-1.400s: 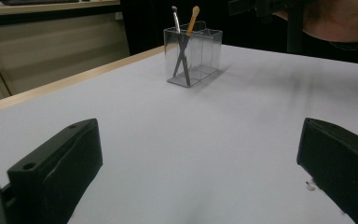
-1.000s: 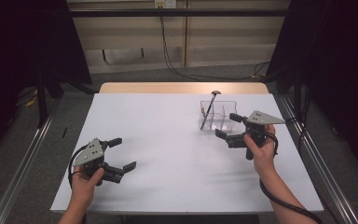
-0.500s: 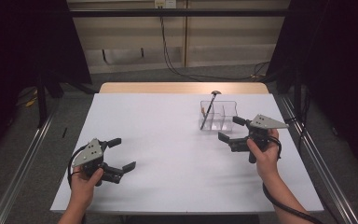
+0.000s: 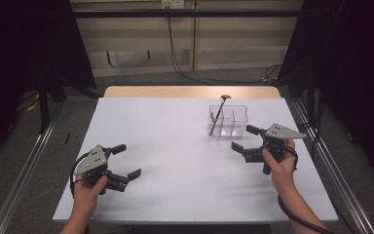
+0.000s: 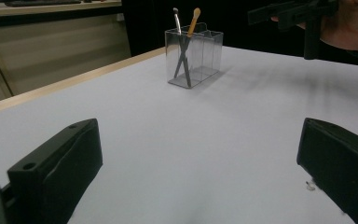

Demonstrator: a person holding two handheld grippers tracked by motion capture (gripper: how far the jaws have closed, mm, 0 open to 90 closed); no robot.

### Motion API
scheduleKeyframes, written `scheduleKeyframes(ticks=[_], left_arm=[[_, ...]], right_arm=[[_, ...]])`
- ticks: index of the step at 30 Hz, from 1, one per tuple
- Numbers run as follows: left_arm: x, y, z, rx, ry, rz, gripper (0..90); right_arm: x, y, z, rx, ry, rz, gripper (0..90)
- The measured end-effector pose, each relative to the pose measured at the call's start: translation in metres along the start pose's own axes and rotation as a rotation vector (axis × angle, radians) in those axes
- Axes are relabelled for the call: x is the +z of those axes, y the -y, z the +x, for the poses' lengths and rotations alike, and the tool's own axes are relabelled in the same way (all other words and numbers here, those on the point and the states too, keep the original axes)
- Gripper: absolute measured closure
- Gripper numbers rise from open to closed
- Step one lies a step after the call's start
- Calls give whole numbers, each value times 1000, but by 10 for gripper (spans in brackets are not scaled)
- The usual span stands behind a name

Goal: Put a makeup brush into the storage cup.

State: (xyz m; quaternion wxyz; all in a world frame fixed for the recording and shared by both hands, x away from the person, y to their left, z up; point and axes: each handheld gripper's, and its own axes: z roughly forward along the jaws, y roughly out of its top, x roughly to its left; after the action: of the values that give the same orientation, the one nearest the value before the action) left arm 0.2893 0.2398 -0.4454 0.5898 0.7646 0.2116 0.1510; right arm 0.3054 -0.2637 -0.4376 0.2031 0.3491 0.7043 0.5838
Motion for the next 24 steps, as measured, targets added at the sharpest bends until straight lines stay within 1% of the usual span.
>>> scheduleKeyframes(ticks=[6, 11, 14, 24], left_arm=[[0, 0, 0, 3, 0, 3, 0], [0, 0, 0, 2, -2, -5, 0], [-1, 0, 0, 5, -3, 4, 0], [-2, 0, 0, 2, -6, 0, 0]], right_arm=[[-5, 1, 0, -5, 0, -1, 59], [-8, 3, 1, -7, -6, 4, 59], [-9, 5, 2, -6, -8, 0, 59], [-15, 9, 2, -5, -3, 8, 59]])
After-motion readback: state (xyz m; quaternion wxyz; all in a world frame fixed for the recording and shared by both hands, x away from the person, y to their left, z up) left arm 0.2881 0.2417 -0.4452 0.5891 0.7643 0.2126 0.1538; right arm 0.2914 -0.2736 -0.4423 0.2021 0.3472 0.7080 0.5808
